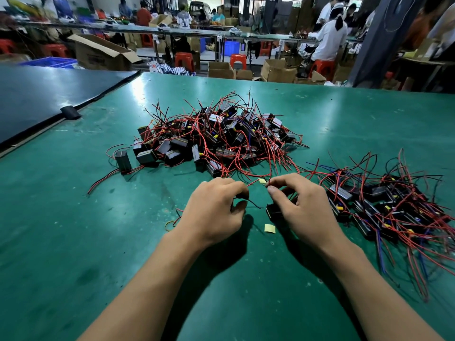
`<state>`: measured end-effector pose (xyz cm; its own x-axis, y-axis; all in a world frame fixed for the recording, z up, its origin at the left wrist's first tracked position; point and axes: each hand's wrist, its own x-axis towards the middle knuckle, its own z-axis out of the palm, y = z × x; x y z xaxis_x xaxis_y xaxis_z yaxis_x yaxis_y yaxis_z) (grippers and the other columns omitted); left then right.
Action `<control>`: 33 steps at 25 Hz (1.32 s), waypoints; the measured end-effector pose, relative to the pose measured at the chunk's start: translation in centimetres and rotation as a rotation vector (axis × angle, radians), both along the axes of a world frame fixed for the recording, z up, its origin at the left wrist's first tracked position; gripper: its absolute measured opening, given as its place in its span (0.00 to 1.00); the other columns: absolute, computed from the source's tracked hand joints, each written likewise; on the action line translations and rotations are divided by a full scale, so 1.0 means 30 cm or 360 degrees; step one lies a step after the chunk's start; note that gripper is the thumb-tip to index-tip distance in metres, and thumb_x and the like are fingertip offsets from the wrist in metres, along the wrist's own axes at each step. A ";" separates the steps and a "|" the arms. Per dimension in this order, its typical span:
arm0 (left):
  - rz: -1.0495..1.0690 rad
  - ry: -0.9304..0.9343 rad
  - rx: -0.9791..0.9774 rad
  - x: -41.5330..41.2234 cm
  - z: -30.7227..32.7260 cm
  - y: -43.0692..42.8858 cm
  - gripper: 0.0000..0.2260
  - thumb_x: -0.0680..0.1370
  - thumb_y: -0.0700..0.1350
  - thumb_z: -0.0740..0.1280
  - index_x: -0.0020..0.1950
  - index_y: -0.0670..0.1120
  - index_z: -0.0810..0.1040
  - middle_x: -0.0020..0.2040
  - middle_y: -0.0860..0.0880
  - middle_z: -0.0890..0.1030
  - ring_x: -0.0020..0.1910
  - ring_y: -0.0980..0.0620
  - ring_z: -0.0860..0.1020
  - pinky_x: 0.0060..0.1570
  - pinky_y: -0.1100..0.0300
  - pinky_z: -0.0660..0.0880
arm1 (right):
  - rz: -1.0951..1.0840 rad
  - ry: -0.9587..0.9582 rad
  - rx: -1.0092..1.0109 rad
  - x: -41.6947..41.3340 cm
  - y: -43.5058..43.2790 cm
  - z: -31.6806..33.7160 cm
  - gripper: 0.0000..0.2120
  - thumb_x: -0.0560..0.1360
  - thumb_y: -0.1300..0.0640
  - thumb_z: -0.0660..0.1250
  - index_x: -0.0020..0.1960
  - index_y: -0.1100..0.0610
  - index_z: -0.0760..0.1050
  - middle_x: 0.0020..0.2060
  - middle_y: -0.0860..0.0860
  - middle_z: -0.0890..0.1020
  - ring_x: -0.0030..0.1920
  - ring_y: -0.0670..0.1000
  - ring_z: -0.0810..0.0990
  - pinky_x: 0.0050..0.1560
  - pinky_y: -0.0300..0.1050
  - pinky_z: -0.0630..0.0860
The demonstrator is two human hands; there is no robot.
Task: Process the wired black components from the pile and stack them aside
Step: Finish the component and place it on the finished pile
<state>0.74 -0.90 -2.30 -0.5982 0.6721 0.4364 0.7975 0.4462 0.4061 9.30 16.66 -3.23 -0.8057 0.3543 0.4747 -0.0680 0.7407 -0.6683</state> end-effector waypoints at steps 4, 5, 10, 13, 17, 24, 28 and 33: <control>0.0096 -0.0244 0.0305 -0.008 0.013 0.023 0.09 0.72 0.42 0.62 0.49 0.47 0.79 0.48 0.51 0.78 0.46 0.51 0.77 0.49 0.53 0.76 | -0.0046 -0.0127 -0.0010 -0.003 -0.001 -0.002 0.02 0.78 0.55 0.70 0.47 0.51 0.80 0.42 0.42 0.80 0.44 0.41 0.78 0.43 0.27 0.69; 0.0091 -0.0313 0.0321 -0.012 0.016 0.037 0.09 0.75 0.40 0.61 0.52 0.47 0.78 0.49 0.51 0.79 0.48 0.51 0.77 0.51 0.53 0.75 | -0.0032 -0.0158 -0.0009 -0.003 -0.003 -0.001 0.03 0.78 0.54 0.69 0.46 0.50 0.80 0.43 0.43 0.79 0.43 0.42 0.77 0.44 0.27 0.68; 0.0007 -0.0489 0.0055 -0.016 -0.007 0.057 0.11 0.80 0.46 0.65 0.62 0.51 0.77 0.51 0.50 0.84 0.51 0.50 0.81 0.54 0.52 0.77 | -0.0040 -0.0256 -0.0027 -0.007 -0.006 0.000 0.05 0.78 0.53 0.69 0.44 0.46 0.78 0.43 0.44 0.80 0.45 0.44 0.77 0.44 0.27 0.67; 0.0042 -0.0479 0.0207 -0.024 -0.009 0.041 0.08 0.78 0.45 0.68 0.57 0.49 0.81 0.43 0.53 0.85 0.43 0.55 0.82 0.50 0.56 0.78 | -0.0100 -0.0259 -0.0003 -0.005 0.002 -0.005 0.03 0.78 0.53 0.69 0.46 0.49 0.81 0.44 0.45 0.81 0.44 0.39 0.75 0.44 0.29 0.65; 0.0048 -0.0512 0.0338 -0.017 -0.009 0.032 0.06 0.78 0.43 0.69 0.54 0.48 0.83 0.41 0.53 0.85 0.39 0.56 0.82 0.46 0.55 0.80 | -0.0041 -0.0284 -0.0026 0.001 -0.004 -0.003 0.03 0.77 0.54 0.71 0.48 0.51 0.83 0.43 0.46 0.81 0.40 0.42 0.75 0.42 0.33 0.65; 0.0184 -0.0468 0.0296 -0.012 -0.021 0.031 0.08 0.77 0.46 0.70 0.55 0.51 0.84 0.47 0.52 0.86 0.45 0.53 0.83 0.51 0.53 0.79 | 0.0005 -0.0334 -0.0135 -0.001 -0.031 0.000 0.02 0.77 0.53 0.71 0.47 0.48 0.83 0.45 0.46 0.81 0.48 0.43 0.78 0.47 0.32 0.70; 0.0140 -0.0448 0.0297 0.003 -0.021 0.041 0.08 0.77 0.47 0.69 0.55 0.50 0.84 0.49 0.52 0.86 0.47 0.53 0.83 0.51 0.53 0.79 | -0.0025 -0.0328 -0.0115 -0.007 -0.036 -0.006 0.03 0.76 0.52 0.71 0.46 0.50 0.84 0.43 0.45 0.80 0.45 0.39 0.76 0.43 0.26 0.66; 0.0141 -0.0470 0.0391 0.009 -0.023 0.047 0.10 0.77 0.48 0.70 0.58 0.51 0.83 0.43 0.52 0.85 0.40 0.52 0.82 0.48 0.53 0.80 | -0.0023 -0.0312 -0.0139 -0.005 -0.037 -0.002 0.03 0.77 0.53 0.71 0.45 0.49 0.83 0.43 0.46 0.80 0.44 0.40 0.76 0.42 0.27 0.66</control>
<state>1.01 0.50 -3.00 -0.7731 0.5094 0.3780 0.5931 0.3690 0.7156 9.14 15.56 -3.28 -0.8741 0.3996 0.2763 0.0799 0.6793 -0.7295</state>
